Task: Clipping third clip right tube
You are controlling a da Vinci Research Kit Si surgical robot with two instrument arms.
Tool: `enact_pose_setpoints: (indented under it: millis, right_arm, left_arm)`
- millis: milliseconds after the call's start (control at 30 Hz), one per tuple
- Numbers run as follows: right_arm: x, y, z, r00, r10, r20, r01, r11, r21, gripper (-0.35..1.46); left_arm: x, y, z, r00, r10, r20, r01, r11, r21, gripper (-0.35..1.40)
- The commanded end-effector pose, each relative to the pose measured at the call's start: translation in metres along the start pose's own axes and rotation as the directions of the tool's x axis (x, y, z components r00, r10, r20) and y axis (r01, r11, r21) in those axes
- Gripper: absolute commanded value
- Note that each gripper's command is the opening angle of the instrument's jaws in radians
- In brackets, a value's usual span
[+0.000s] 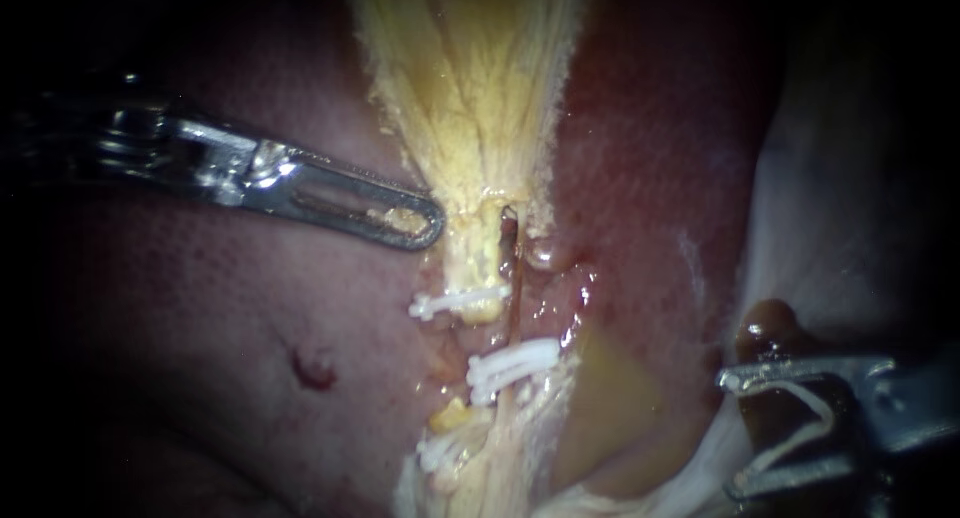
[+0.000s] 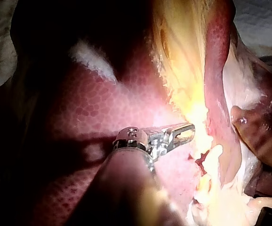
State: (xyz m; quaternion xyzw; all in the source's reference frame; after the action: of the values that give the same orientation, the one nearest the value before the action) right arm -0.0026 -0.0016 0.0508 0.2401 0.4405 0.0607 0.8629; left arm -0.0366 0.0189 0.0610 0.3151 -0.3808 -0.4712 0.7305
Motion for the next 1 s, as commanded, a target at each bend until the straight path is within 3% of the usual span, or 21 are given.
enact_pose_setpoints:
  millis: [33, 200, 567, 867, 1000]
  right_arm:
    - [0.0000, 0.0000, 0.0000, 1.000, 0.000, 0.000, 0.000, 1.000, 0.000, 0.50]
    - [0.0000, 0.0001, 0.0001, 1.000, 0.000, 0.000, 0.000, 1.000, 0.000, 0.50]
    - [0.0000, 0.0002, 0.0001, 1.000, 0.001, 0.000, -0.001, 1.000, -0.001, 0.50]
    - [0.0003, 0.0005, 0.0005, 1.000, 0.016, 0.002, -0.016, 1.000, -0.003, 0.50]
    - [0.0011, 0.0015, 0.0017, 0.997, 0.073, -0.002, -0.073, 0.997, -0.012, 0.50]
  left_arm:
    - [0.0000, 0.0000, -0.0001, 1.0000, 0.000, 0.000, 0.000, 1.000, 0.000, -0.35]
    - [-0.0004, 0.0000, -0.0017, 1.0000, -0.001, -0.007, 0.001, 1.000, 0.010, -0.35]
    - [-0.0026, 0.0005, -0.0088, 0.9991, -0.017, 0.038, 0.018, 0.999, -0.029, -0.35]
    - [-0.0027, 0.0007, -0.0094, 0.9988, -0.020, 0.044, 0.022, 0.999, -0.032, -0.35]
    - [-0.0027, 0.0007, -0.0095, 0.9988, -0.020, 0.044, 0.022, 0.999, -0.032, -0.35]
